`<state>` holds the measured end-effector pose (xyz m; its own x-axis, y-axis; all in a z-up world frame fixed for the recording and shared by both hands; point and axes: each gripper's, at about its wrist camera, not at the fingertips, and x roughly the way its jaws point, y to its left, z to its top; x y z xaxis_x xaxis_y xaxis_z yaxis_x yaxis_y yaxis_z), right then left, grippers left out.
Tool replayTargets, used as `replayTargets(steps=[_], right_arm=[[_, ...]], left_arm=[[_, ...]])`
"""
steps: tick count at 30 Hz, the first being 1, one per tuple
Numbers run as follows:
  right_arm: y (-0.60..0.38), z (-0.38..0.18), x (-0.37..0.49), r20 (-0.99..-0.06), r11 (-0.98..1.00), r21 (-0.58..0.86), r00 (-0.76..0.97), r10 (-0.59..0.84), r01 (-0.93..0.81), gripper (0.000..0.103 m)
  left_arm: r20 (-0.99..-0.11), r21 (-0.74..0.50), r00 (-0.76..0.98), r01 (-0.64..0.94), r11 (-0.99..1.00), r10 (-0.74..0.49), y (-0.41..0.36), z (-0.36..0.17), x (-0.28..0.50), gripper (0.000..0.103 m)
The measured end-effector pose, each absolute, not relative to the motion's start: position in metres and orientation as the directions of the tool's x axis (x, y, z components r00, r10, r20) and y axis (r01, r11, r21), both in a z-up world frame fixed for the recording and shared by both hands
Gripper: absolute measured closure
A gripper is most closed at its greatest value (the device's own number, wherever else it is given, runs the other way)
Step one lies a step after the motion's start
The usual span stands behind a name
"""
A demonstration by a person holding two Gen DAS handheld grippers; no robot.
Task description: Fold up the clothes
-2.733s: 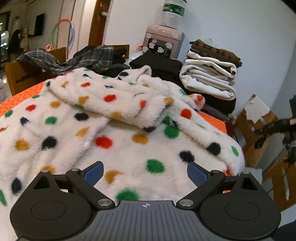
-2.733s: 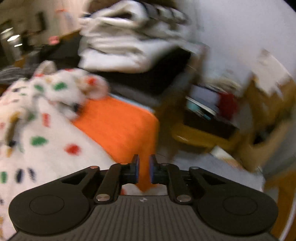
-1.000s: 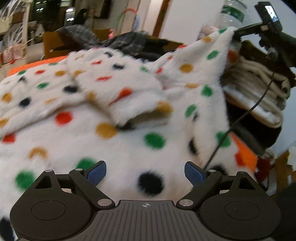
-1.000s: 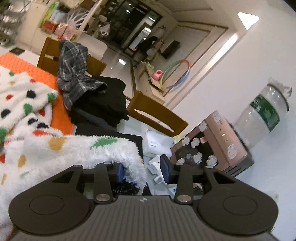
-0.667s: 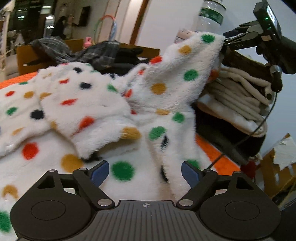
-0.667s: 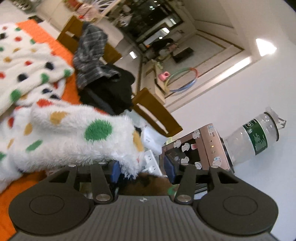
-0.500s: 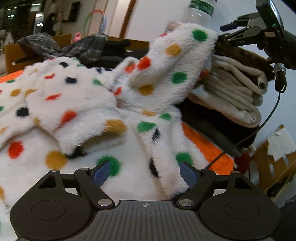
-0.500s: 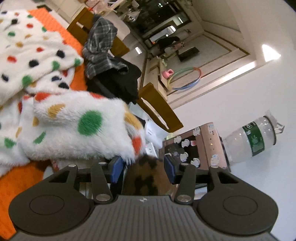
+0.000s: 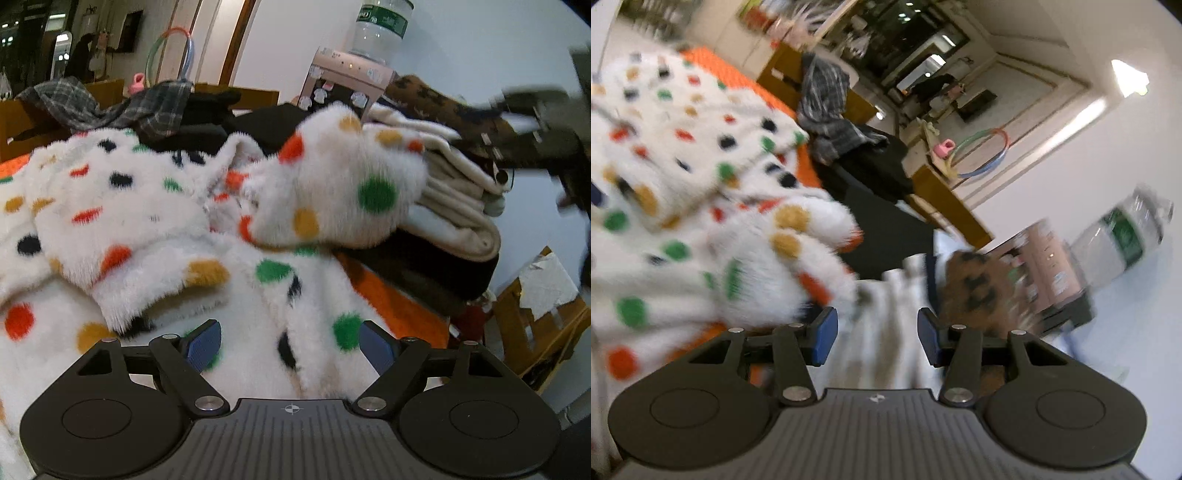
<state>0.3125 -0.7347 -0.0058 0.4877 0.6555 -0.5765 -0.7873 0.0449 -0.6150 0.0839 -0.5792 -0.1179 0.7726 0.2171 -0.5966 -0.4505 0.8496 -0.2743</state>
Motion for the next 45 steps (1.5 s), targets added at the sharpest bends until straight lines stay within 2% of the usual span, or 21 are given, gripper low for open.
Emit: replayTargets(steps=[4, 10, 15, 24, 28, 30, 31, 33, 35, 40, 45], right_arm=[[-0.766, -0.019, 0.296, -0.601, 0.126, -0.484, 0.434, 0.671, -0.866, 0.055], [-0.807, -0.061, 0.275, -0.682, 0.237, -0.211, 0.317, 0.659, -0.948, 0.062], [-0.831, -0.106, 0.252, -0.708, 0.330, -0.025, 0.250, 0.660, -0.944, 0.063], [-0.837, -0.164, 0.222, -0.721, 0.426, 0.224, 0.145, 0.677, -0.877, 0.062], [-0.827, -0.172, 0.214, -0.723, 0.419, 0.244, 0.124, 0.679, -0.875, 0.058], [-0.820, -0.178, 0.211, -0.745, 0.417, 0.218, 0.126, 0.655, -0.882, 0.058], [-0.817, -0.183, 0.211, -0.753, 0.422, 0.207, 0.131, 0.645, -0.883, 0.062], [-0.817, -0.185, 0.213, -0.756, 0.437, 0.193, 0.151, 0.637, -0.878, 0.093], [-0.819, -0.181, 0.218, -0.752, 0.450, 0.196, 0.161, 0.639, -0.871, 0.096], [-0.848, -0.149, 0.250, -0.745, 0.554, 0.118, 0.296, 0.598, -0.824, 0.099], [-0.865, -0.170, 0.293, -0.766, 0.614, 0.160, 0.296, 0.571, -0.773, 0.098]], left_arm=[[-0.601, -0.256, 0.767, -0.454, 0.853, 0.228, -0.569, -0.115, 0.083, 0.020], [-0.638, -0.228, 0.747, -0.415, 0.880, 0.187, -0.559, -0.117, 0.086, 0.020], [-0.659, -0.217, 0.736, -0.380, 0.899, 0.152, -0.554, -0.120, 0.092, 0.020], [-0.696, -0.211, 0.713, -0.317, 0.925, 0.086, -0.557, -0.124, 0.080, 0.023], [-0.722, -0.226, 0.691, -0.266, 0.937, 0.022, -0.564, -0.124, 0.058, 0.023], [-0.745, -0.227, 0.667, -0.240, 0.944, -0.010, -0.569, -0.128, 0.049, 0.023], [-0.757, -0.225, 0.653, -0.232, 0.946, -0.020, -0.571, -0.132, 0.046, 0.023], [-0.781, -0.221, 0.623, -0.219, 0.951, -0.038, -0.575, -0.139, 0.040, 0.025], [-0.788, -0.213, 0.615, -0.223, 0.951, -0.032, -0.576, -0.143, 0.038, 0.028], [-0.799, -0.193, 0.602, -0.238, 0.952, -0.011, -0.578, -0.151, 0.034, 0.029], [-0.809, -0.173, 0.588, -0.254, 0.952, 0.010, -0.580, -0.159, 0.030, 0.027]])
